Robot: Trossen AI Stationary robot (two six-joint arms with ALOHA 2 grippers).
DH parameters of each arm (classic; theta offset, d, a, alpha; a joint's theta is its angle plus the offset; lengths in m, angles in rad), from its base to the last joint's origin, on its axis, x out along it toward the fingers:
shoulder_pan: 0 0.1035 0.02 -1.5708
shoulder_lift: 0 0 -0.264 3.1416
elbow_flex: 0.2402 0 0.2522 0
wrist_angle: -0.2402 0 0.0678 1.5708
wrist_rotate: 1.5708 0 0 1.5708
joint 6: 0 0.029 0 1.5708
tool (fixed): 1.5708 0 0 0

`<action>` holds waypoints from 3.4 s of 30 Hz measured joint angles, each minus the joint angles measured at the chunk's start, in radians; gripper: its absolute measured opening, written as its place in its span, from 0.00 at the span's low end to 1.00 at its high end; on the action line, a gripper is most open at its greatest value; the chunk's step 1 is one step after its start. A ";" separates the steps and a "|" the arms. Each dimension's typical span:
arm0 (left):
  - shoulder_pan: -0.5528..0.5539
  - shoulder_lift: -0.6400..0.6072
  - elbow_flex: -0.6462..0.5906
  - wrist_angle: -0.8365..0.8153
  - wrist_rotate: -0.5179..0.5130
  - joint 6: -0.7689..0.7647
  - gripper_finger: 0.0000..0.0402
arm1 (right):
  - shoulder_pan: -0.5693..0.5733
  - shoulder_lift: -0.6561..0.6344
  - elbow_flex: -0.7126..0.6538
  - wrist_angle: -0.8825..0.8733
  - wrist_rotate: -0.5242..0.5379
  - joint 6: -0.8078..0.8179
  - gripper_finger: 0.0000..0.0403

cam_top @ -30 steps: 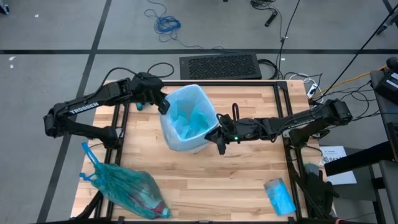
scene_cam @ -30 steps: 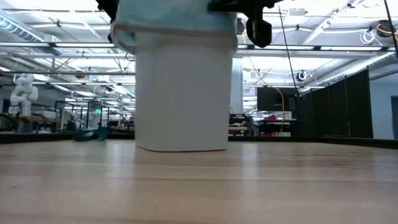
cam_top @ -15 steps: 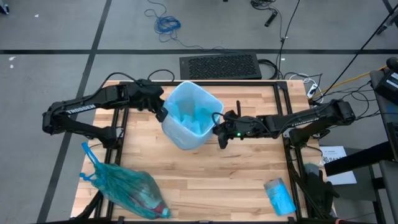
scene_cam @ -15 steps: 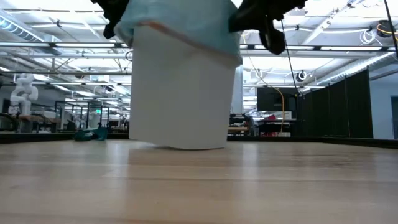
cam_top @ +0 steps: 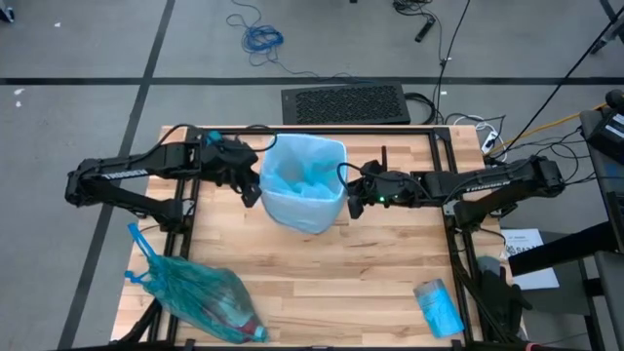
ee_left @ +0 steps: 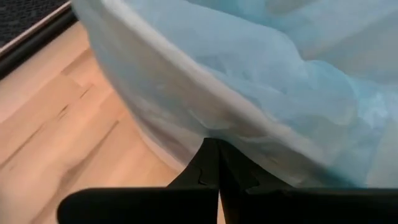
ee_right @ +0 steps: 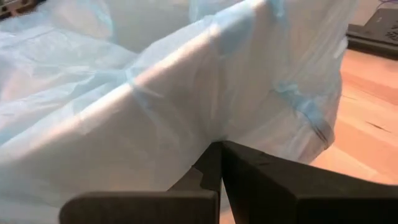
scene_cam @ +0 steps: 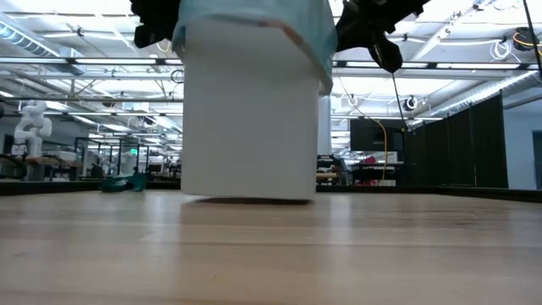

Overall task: Place trash/remove bag and relplace
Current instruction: Insert the new blue trash bag into the white trash bin

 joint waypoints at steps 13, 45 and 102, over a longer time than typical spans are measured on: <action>-0.146 0.031 0.000 0.146 -0.032 -0.085 0.00 | 0.002 -0.083 0.000 -0.120 0.094 0.017 0.00; -0.262 0.136 0.001 0.145 -0.168 -0.225 0.00 | 0.007 -0.215 0.003 -0.315 -0.027 -0.044 0.00; -0.207 0.293 -0.004 0.574 -0.153 -0.052 0.00 | -0.206 0.107 0.582 -0.621 -0.443 -0.161 0.00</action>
